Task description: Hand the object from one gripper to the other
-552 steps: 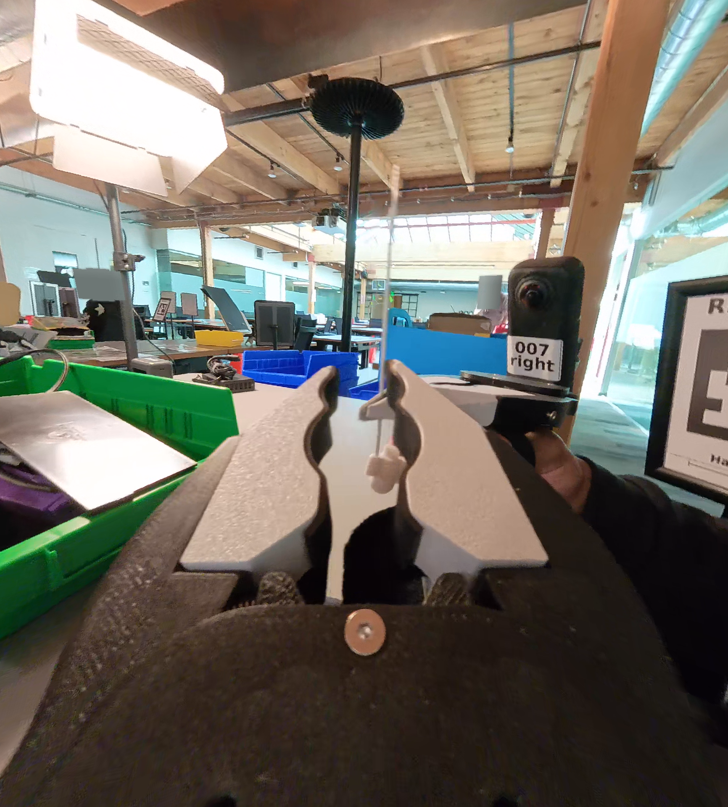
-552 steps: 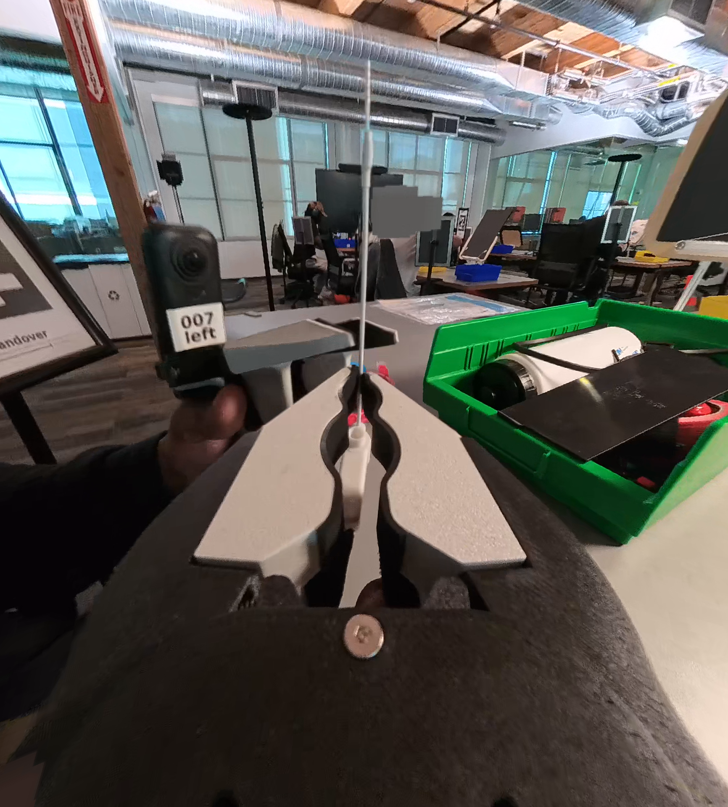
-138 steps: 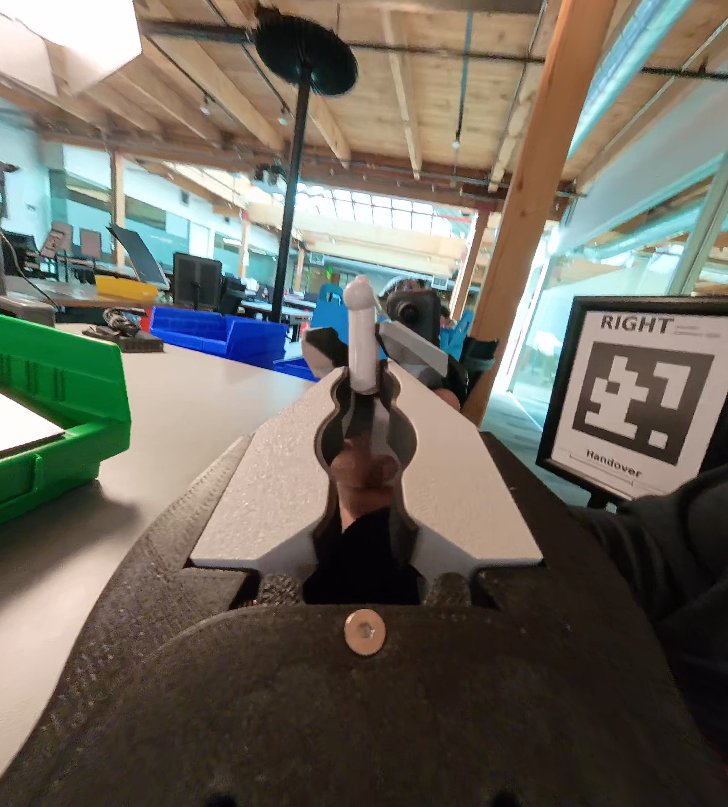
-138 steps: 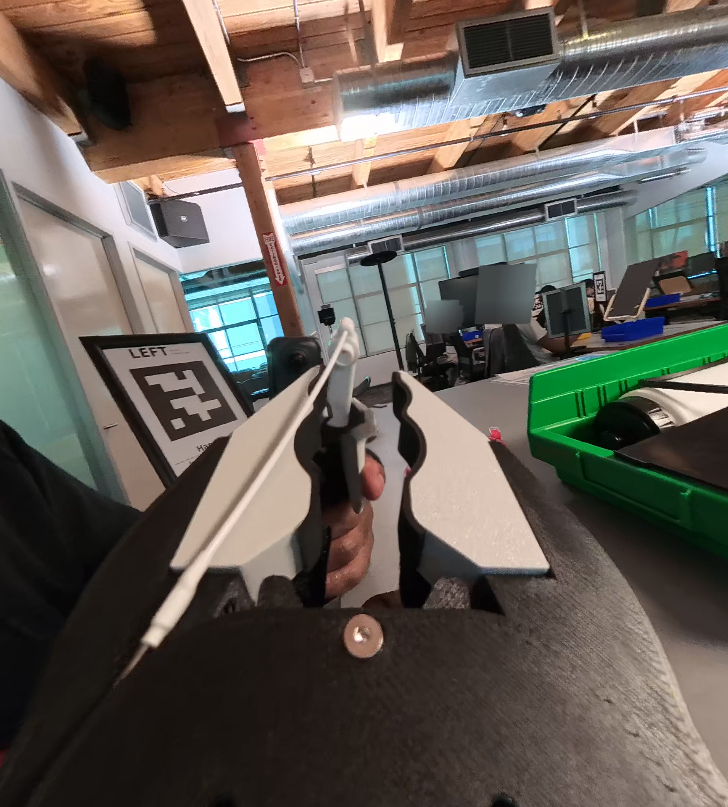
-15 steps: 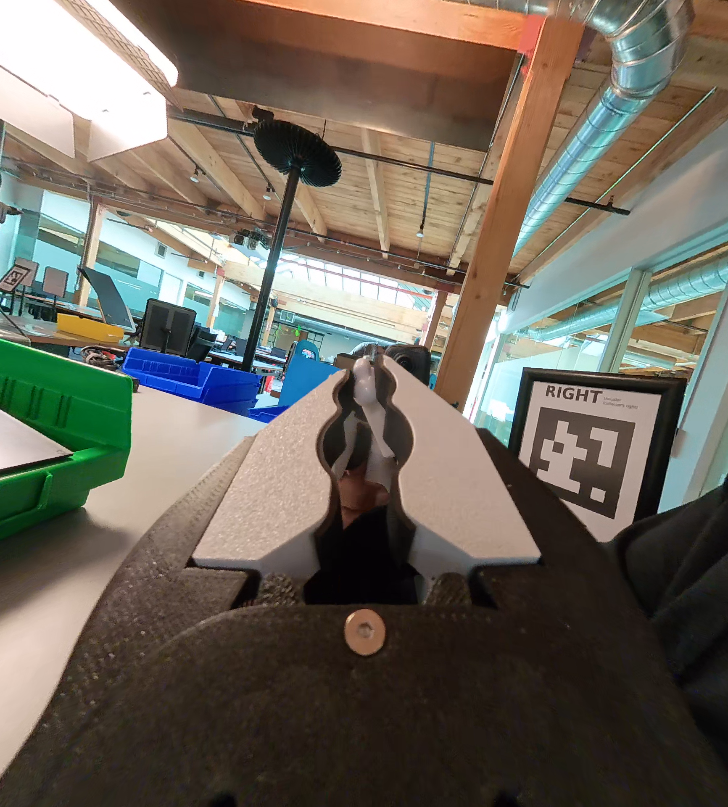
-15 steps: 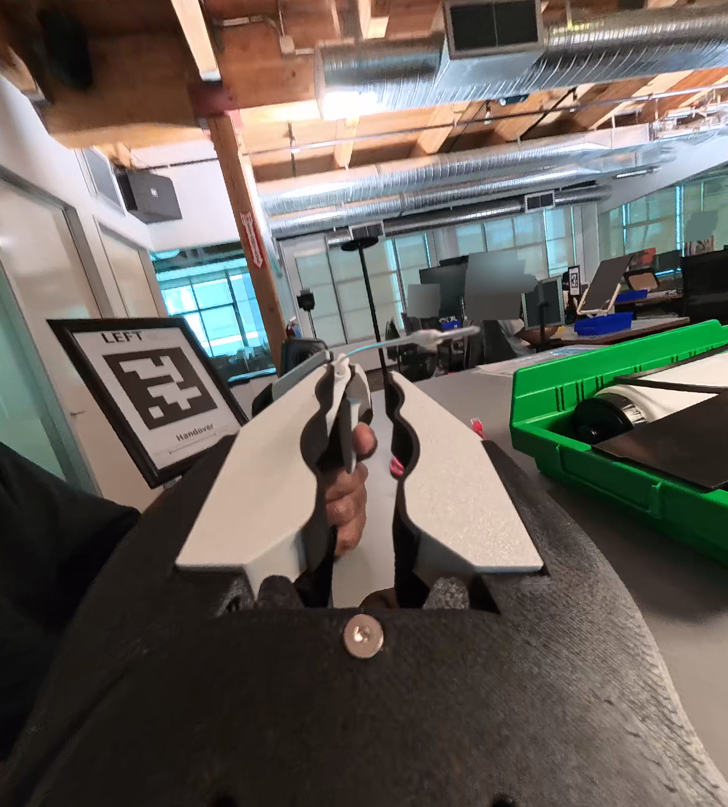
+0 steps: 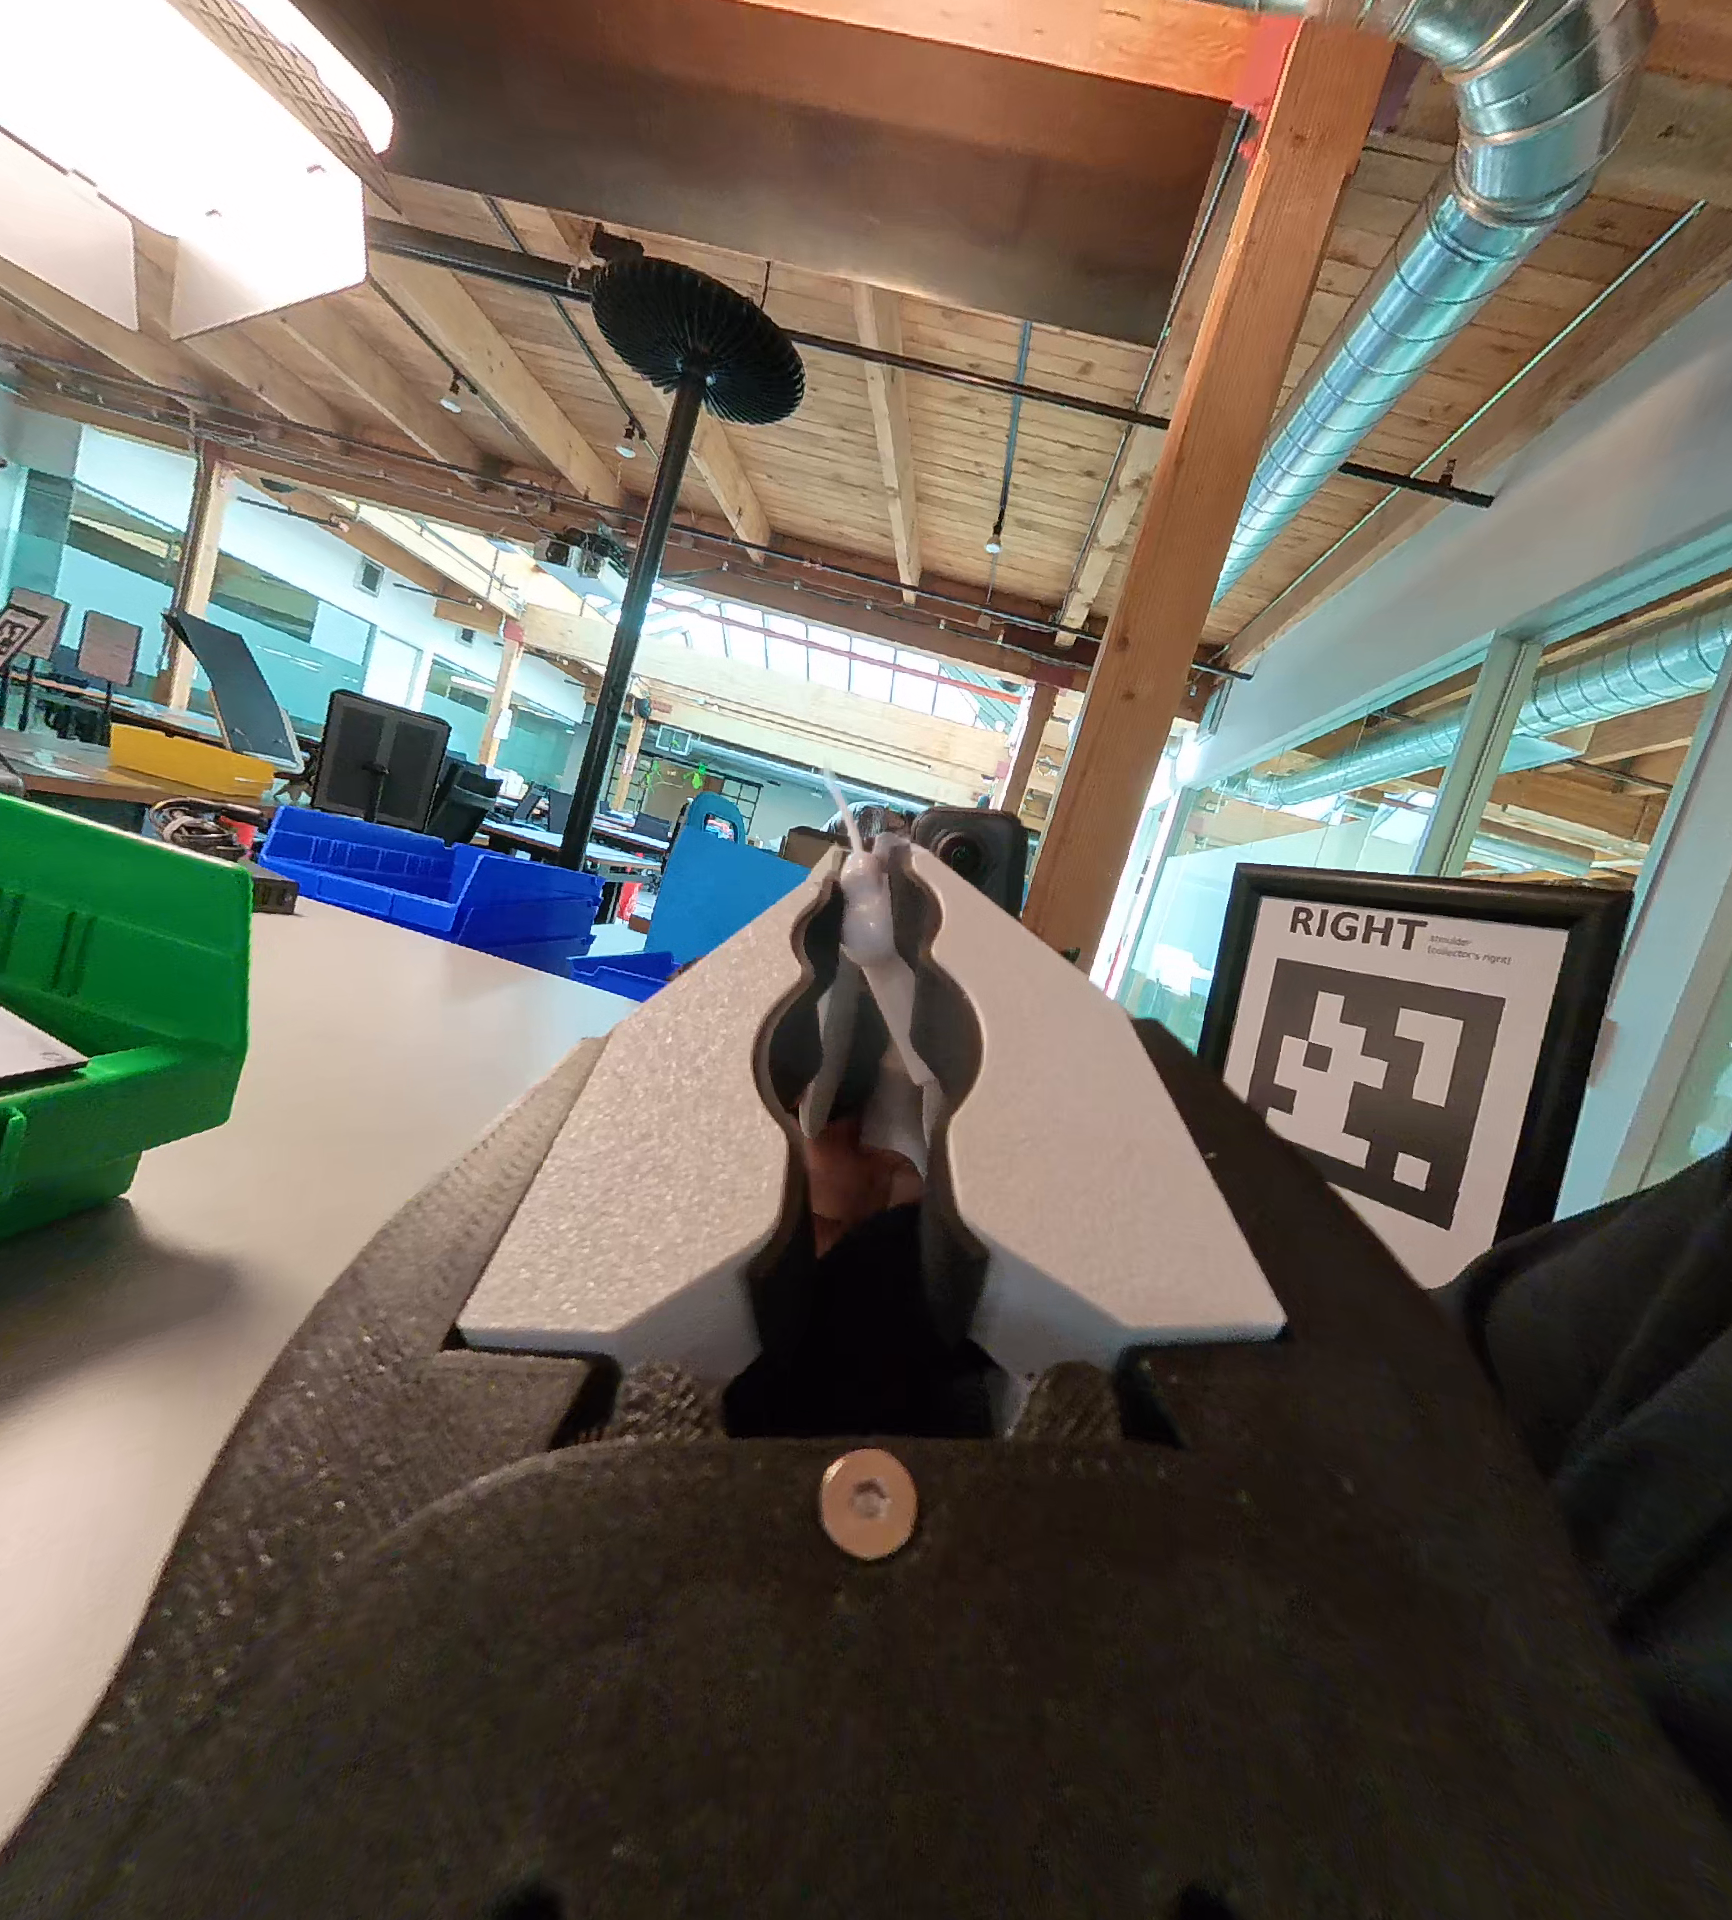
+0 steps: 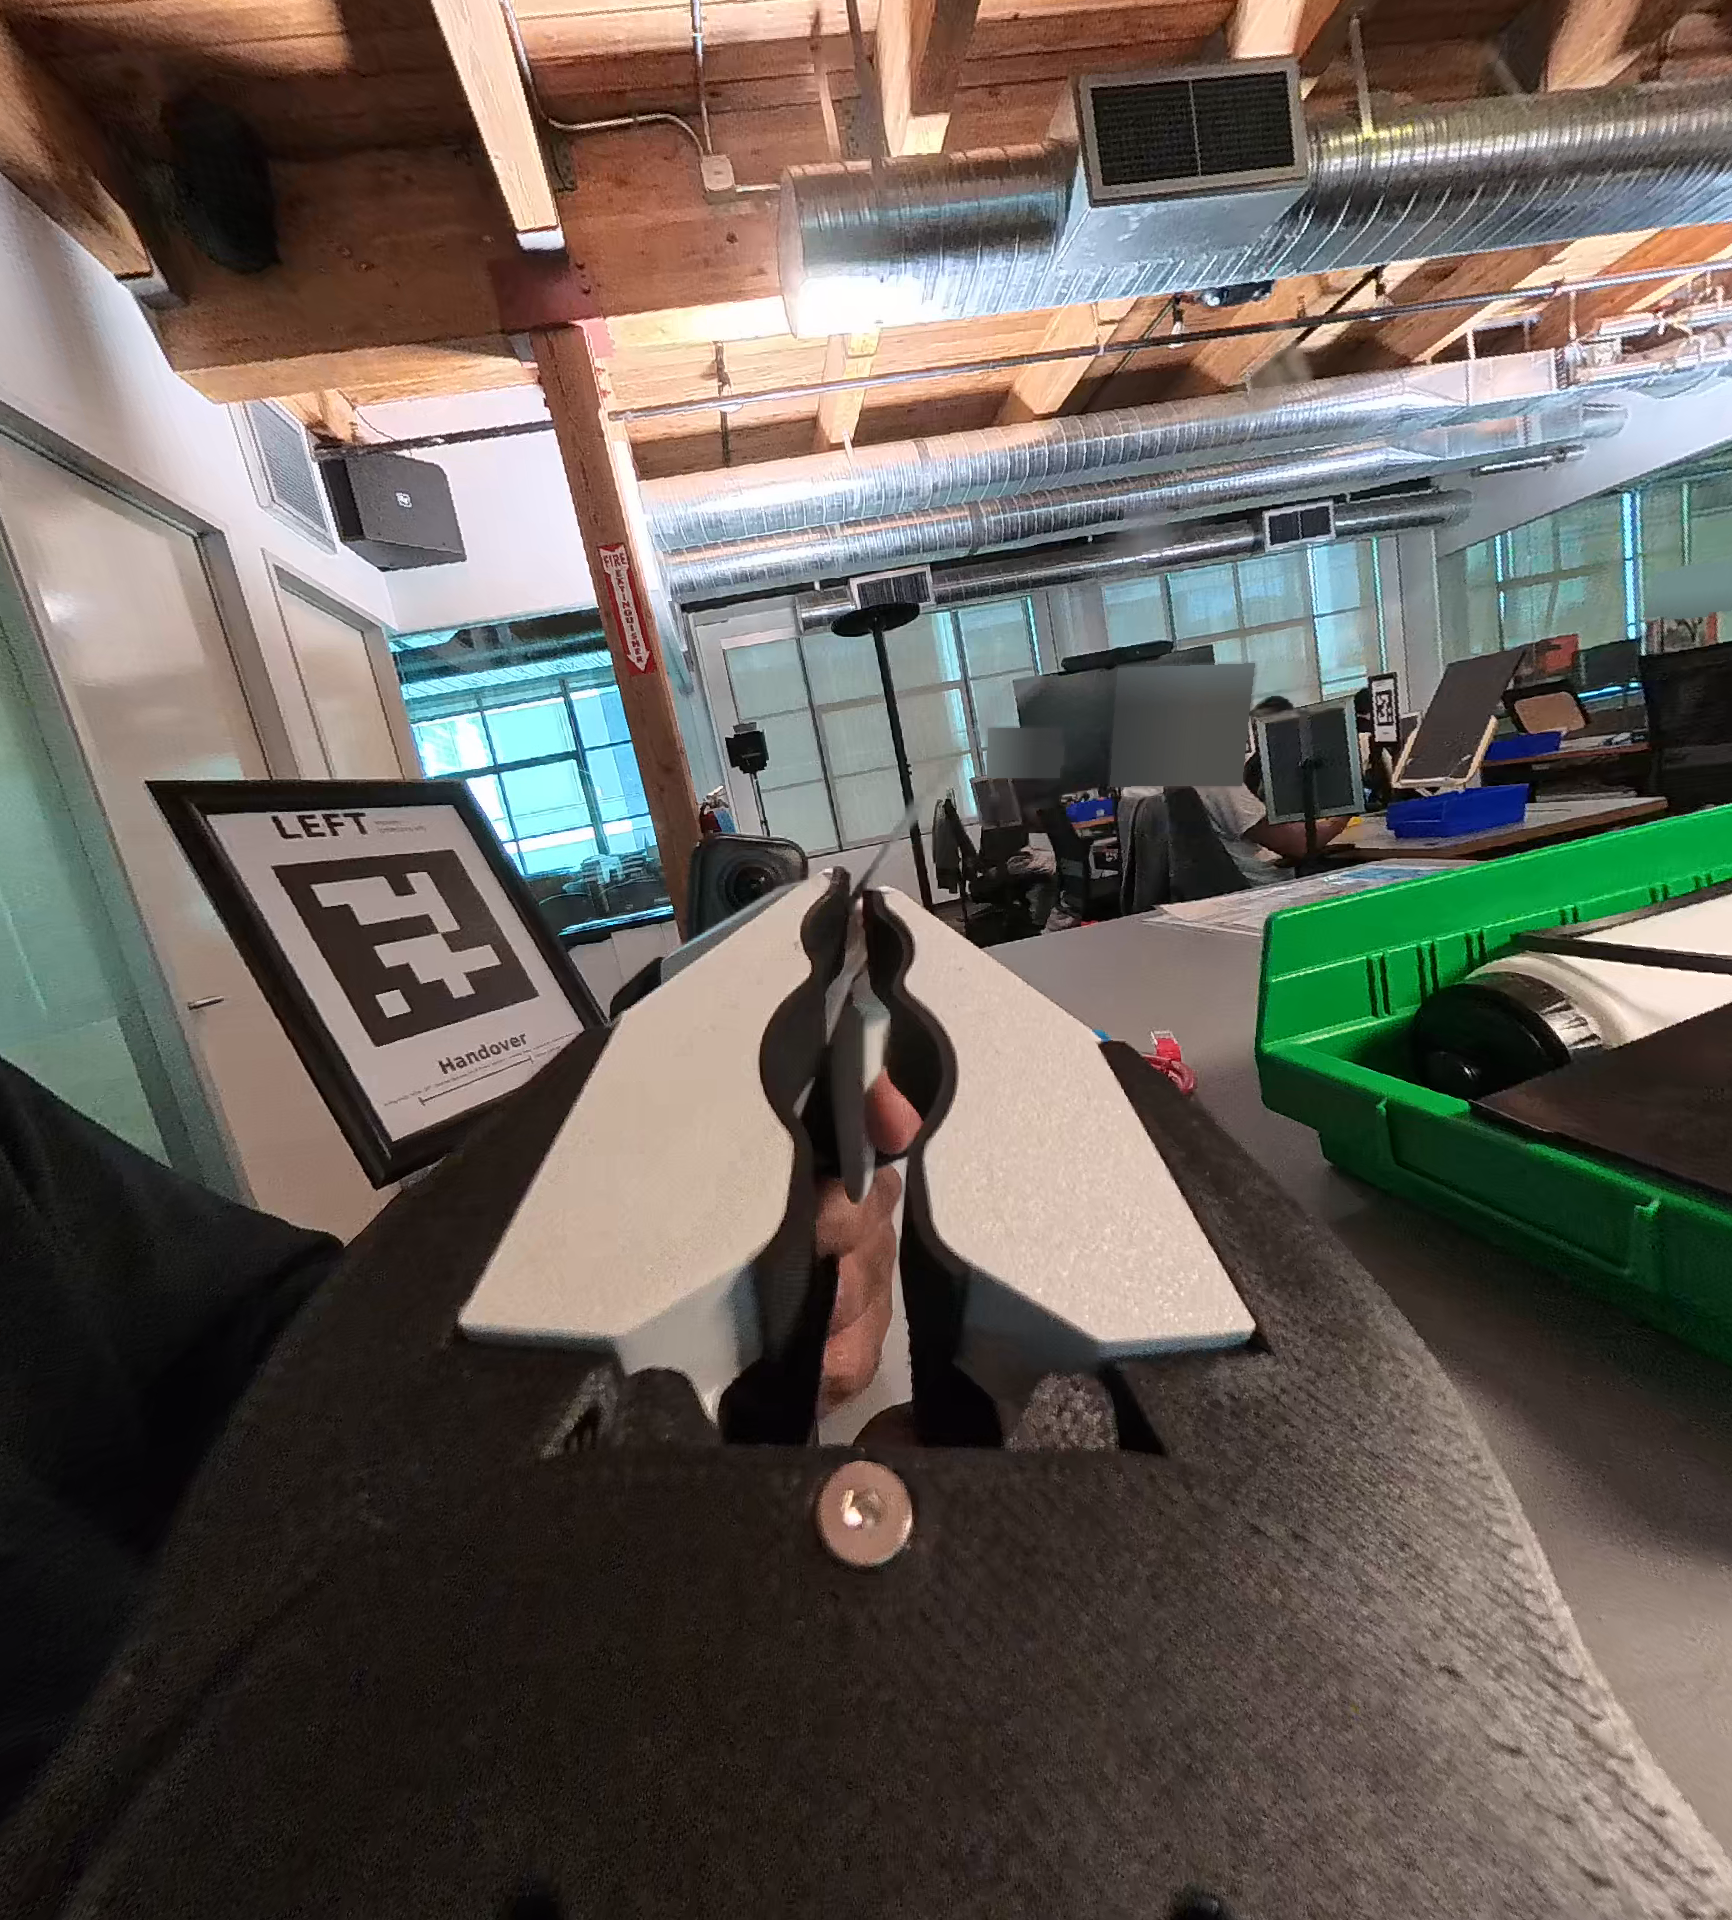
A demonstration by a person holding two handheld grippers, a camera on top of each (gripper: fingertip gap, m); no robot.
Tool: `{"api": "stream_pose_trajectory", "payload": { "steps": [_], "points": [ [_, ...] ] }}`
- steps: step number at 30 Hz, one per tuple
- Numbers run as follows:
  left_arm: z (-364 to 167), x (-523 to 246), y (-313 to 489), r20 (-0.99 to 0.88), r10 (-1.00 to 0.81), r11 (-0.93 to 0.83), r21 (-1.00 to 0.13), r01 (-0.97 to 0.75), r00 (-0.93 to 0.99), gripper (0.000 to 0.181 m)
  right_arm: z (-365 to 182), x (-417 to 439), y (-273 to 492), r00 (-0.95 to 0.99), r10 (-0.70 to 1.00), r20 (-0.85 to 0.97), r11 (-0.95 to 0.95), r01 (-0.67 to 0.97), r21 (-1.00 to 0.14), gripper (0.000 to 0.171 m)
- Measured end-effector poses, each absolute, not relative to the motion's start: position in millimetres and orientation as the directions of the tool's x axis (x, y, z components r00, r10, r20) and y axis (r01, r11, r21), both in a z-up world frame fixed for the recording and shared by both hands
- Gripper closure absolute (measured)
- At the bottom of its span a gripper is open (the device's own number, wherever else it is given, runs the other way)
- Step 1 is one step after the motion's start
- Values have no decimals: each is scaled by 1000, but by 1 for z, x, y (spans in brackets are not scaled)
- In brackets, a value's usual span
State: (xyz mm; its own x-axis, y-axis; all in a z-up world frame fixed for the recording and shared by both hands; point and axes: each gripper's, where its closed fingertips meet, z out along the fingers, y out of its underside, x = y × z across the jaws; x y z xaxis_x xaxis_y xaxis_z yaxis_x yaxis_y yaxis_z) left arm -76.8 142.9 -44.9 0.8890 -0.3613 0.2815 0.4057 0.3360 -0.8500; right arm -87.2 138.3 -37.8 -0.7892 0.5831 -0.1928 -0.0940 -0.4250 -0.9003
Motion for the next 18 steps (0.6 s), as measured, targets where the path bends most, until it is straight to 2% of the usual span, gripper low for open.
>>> {"api": "stream_pose_trajectory", "payload": {
  "steps": [9,13,18],
  "points": [
    [-48,-73,142,284,-384,274,-874,402,879,172,-41,-87,135,-770,621,-147,-328,-86,-941,169],
    [-47,-84,132,229,-315,238,-920,310,921,157,-46,-87,134,-749,653,-112,-219,-45,-975,169],
    [-45,-78,123,137,-272,168,-968,187,952,157,-66,-86,122,-744,667,-41,-30,28,-999,169]
  ]
}}
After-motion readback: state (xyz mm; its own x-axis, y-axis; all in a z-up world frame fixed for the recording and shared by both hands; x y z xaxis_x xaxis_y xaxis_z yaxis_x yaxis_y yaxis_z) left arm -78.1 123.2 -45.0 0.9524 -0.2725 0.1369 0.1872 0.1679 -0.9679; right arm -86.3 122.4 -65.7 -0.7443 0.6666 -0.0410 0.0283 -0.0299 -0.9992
